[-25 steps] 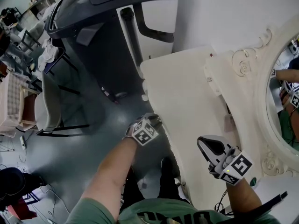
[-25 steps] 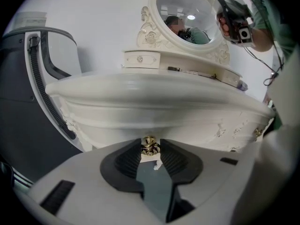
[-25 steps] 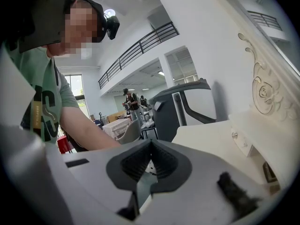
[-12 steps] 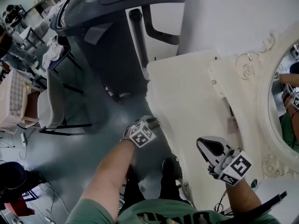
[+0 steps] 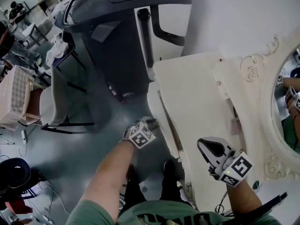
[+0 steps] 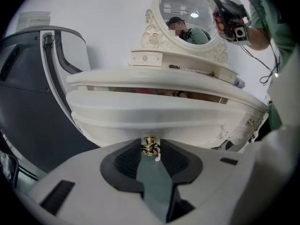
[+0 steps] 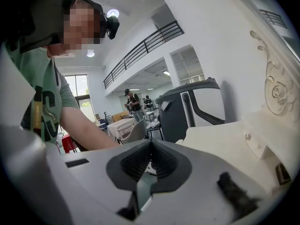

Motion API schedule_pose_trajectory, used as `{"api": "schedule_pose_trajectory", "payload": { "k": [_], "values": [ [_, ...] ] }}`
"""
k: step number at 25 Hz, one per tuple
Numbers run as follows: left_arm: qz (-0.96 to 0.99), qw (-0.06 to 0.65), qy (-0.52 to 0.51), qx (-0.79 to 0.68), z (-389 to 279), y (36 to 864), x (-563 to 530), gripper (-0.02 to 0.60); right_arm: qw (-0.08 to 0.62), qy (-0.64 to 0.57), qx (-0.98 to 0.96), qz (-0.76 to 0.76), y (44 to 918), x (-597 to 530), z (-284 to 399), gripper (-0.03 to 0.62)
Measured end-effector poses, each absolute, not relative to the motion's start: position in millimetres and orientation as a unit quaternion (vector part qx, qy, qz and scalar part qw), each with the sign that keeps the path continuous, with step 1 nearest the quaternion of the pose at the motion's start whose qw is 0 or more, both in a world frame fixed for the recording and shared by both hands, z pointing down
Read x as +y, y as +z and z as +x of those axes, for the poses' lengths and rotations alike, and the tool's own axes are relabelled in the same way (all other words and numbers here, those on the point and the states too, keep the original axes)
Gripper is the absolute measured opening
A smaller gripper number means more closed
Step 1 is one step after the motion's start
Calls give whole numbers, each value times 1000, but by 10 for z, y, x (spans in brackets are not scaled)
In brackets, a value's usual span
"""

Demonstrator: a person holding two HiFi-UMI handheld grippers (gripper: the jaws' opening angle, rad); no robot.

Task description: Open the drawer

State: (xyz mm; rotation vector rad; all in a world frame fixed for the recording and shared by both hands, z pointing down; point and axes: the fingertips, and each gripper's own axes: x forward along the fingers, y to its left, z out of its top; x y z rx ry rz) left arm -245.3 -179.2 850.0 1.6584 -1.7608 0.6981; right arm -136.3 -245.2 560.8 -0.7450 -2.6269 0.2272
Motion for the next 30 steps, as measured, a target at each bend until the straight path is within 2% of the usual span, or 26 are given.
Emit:
{"api": "schedule_pose_trajectory", "payload": {
  "k": [30],
  "values": [
    [610,315,268,-675,-2495,8501,-1188,132,194,75,-933,-294,5585,-2033,-1456,11]
  ]
}}
